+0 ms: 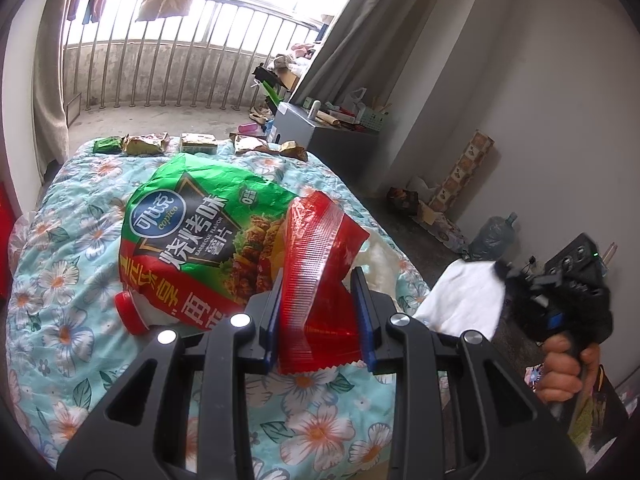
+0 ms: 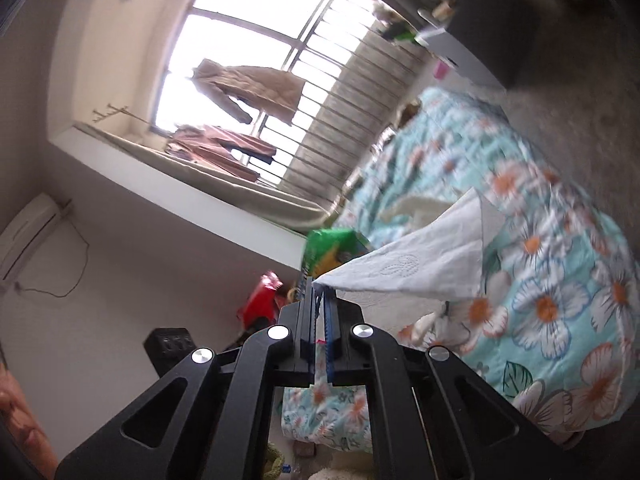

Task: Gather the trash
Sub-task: 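Lift the red wrapper and white tissue off the bed with both tools, then carry both items over the blue wastebasket and open both tools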

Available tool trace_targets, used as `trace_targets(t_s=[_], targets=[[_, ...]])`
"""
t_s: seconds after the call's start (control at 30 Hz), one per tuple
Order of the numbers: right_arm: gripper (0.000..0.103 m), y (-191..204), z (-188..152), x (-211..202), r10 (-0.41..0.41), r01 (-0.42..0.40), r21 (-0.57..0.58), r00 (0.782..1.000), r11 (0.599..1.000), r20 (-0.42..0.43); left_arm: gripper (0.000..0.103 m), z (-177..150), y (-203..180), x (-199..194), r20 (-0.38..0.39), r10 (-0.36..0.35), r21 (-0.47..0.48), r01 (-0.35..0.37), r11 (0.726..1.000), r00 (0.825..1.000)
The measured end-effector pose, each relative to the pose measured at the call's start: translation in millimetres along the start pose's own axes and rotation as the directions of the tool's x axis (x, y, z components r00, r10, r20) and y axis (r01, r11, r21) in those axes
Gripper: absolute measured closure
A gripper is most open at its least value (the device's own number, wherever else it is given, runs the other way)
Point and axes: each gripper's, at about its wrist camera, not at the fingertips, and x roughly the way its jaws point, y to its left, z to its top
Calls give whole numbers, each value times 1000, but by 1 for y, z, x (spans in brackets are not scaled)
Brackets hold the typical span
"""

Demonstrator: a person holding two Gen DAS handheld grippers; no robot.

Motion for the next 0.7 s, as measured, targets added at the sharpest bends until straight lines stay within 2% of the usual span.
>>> trace_targets(t_s=[0.17, 0.4, 0.7], targets=[[99, 10, 4, -25, 23, -21, -28, 997, 999, 67, 74, 3, -11, 1, 0, -25, 19, 25, 999, 1000], [99, 6, 6, -64, -2, 6, -27, 989, 1000, 149, 74, 10, -45, 15, -17, -95, 69, 96, 993, 995], [99, -25, 6, -115, -33, 26, 30, 969, 999, 246, 74, 19, -109, 58, -93, -173, 155, 186, 970, 981]])
